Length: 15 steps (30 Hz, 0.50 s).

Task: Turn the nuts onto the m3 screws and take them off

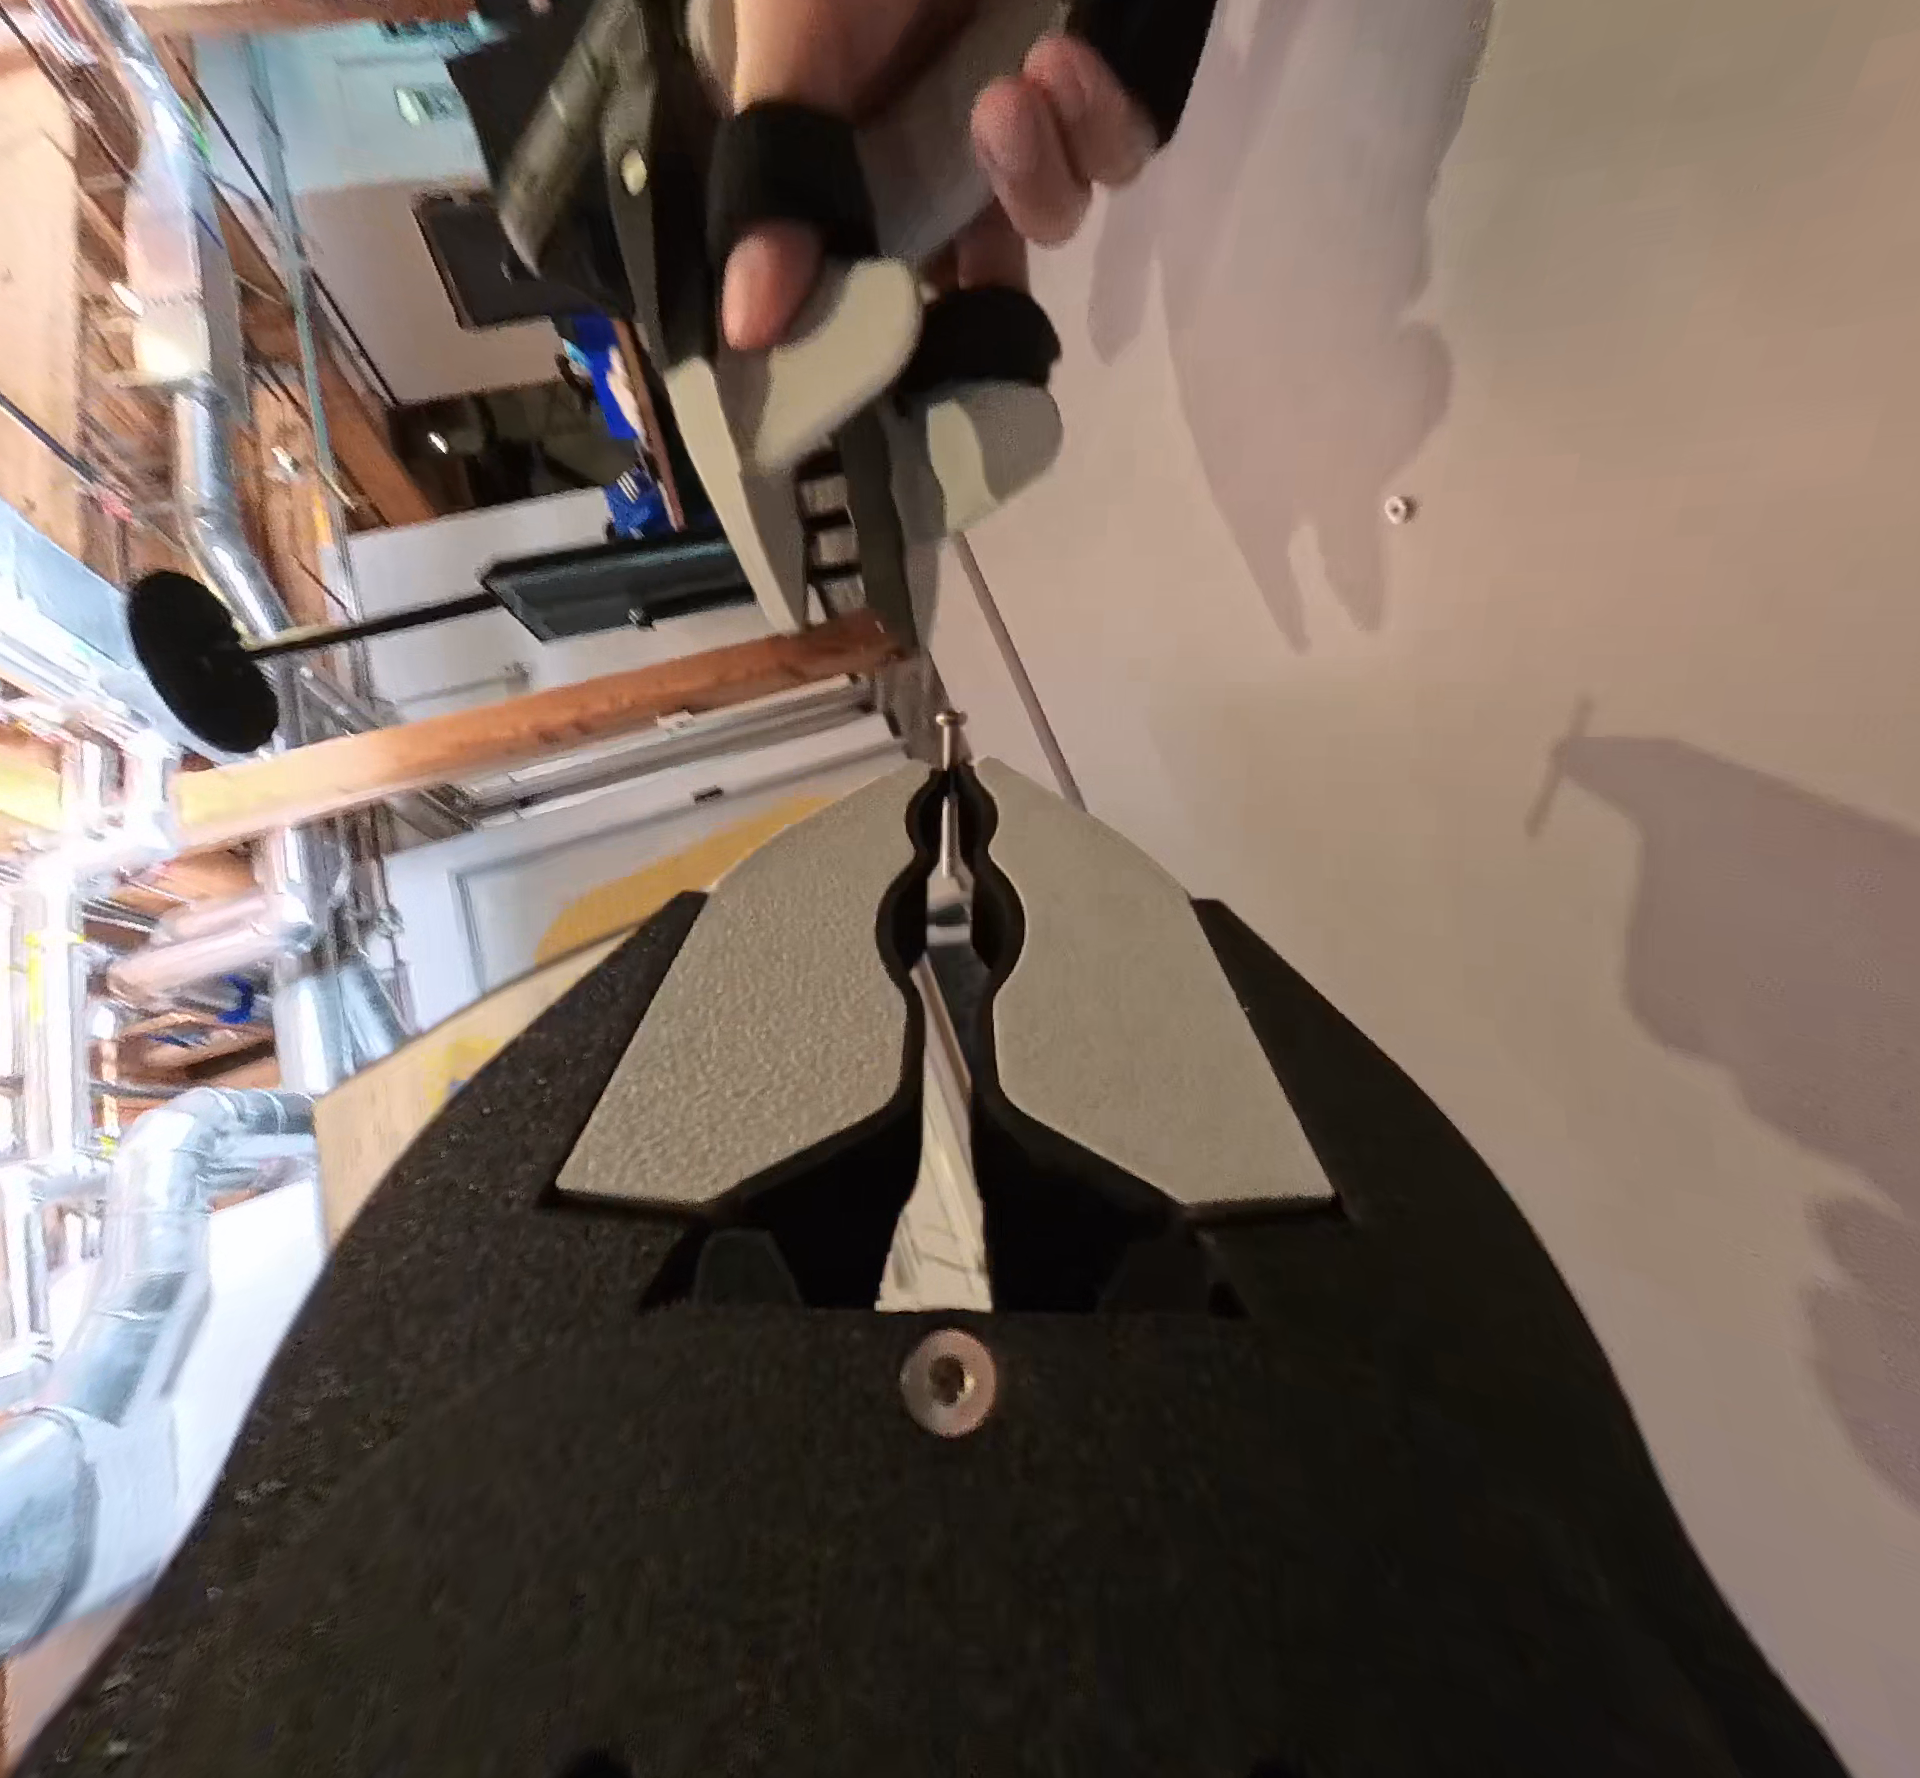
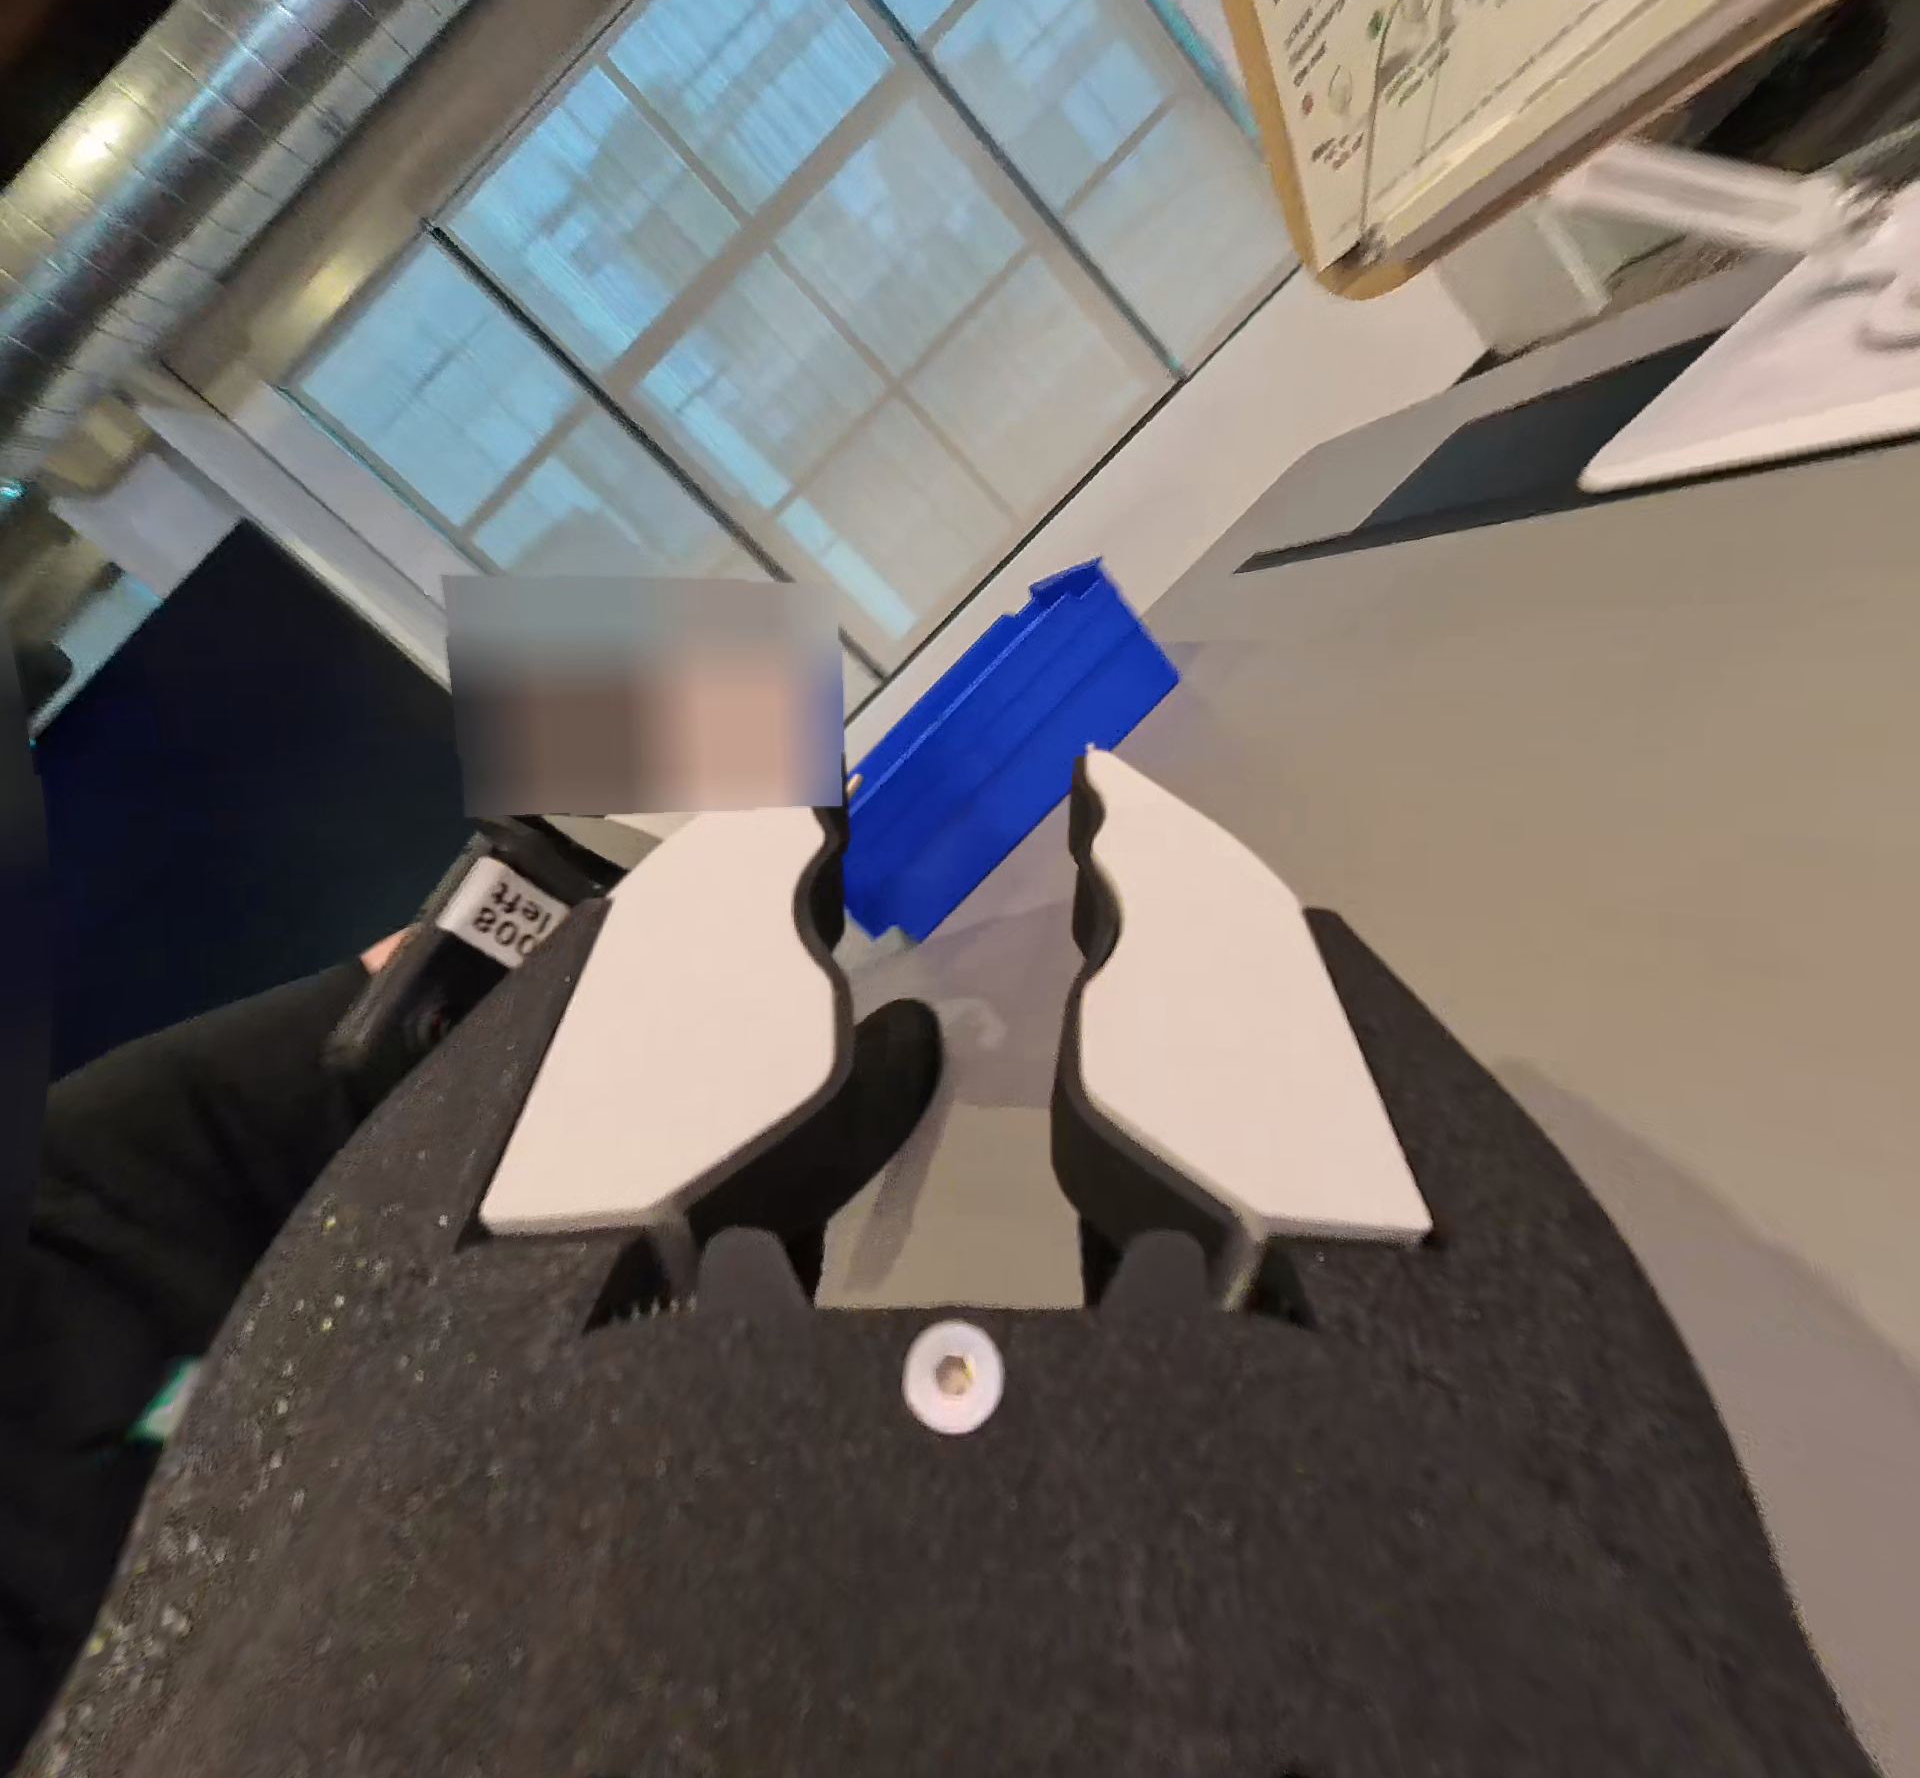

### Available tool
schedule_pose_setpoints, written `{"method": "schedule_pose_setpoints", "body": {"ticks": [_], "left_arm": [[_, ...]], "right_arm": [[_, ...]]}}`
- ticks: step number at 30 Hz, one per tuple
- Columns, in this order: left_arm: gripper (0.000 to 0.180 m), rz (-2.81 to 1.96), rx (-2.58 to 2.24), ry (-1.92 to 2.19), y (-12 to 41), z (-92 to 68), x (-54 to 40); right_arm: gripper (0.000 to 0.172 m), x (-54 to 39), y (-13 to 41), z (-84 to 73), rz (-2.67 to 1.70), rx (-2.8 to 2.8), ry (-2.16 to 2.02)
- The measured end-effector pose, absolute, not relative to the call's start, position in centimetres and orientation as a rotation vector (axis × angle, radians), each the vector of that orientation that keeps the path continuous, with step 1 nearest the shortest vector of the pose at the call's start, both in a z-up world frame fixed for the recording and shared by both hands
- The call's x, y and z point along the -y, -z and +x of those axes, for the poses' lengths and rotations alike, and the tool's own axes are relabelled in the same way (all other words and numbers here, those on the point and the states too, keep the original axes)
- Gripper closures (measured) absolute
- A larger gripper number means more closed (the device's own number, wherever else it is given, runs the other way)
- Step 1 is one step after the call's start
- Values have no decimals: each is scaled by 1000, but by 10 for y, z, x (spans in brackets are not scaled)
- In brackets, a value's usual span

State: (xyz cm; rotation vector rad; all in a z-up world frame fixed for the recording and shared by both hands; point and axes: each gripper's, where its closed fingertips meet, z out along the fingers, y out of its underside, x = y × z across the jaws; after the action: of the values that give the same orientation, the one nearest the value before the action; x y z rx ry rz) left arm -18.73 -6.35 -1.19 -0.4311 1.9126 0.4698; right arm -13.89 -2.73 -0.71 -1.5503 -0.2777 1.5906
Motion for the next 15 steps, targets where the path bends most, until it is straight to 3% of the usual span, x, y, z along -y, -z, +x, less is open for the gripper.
{"method": "schedule_pose_setpoints", "body": {"ticks": [15], "left_arm": [[178, -229, -1900, -399, 13, -155, 75]], "right_arm": [[145, 58, 6, -173, -1583, 279, -2019]]}}
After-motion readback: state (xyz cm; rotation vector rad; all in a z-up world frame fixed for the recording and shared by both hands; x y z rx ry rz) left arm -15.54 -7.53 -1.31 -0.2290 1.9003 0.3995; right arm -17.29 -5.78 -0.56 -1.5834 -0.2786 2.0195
